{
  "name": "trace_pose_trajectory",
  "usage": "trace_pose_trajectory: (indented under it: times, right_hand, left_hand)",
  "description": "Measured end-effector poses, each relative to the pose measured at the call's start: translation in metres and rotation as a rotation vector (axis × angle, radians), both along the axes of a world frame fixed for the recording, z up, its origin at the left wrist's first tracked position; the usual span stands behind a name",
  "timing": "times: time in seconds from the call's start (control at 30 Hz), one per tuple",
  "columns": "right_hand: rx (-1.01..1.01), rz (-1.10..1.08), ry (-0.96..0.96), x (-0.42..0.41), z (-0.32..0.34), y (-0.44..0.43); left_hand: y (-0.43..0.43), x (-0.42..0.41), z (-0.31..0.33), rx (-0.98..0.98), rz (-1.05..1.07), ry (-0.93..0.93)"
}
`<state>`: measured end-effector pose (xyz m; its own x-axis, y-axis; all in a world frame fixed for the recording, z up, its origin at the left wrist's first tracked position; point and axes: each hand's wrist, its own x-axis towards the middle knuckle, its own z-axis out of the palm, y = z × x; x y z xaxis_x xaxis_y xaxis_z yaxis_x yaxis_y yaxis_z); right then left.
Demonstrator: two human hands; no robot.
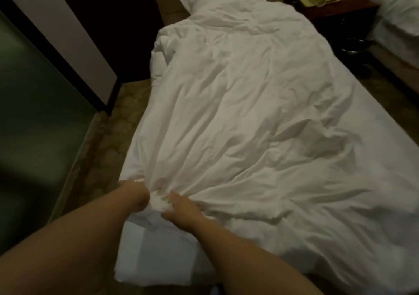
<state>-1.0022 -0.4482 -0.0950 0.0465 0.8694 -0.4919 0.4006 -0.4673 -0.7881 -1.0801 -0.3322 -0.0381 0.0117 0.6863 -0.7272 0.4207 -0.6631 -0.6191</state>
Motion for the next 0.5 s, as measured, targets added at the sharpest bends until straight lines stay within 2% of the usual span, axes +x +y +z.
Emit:
trace_pose_trajectory:
  times: [0.1, 0.23, 0.3, 0.5]
  right_hand:
    - [-0.004, -0.153, -0.049, 0.037, -0.013, -0.025]
    - [-0.010, -0.383, -0.190, 0.106, -0.023, -0.071]
    - [0.007, -0.495, -0.271, 0.151, -0.023, -0.102]
    - [-0.097, -0.651, -0.402, 0.304, -0.030, -0.202]
  left_hand:
    - [-0.028, 0.050, -0.001, -0.053, -0.068, -0.056]
    - [-0.087, 0.158, -0.013, -0.093, -0.333, -0.352]
    - [-0.126, 0.214, -0.020, -0.133, -0.439, -0.445]
    - [-0.217, 0.353, -0.053, -0.207, -0.613, -0.638]
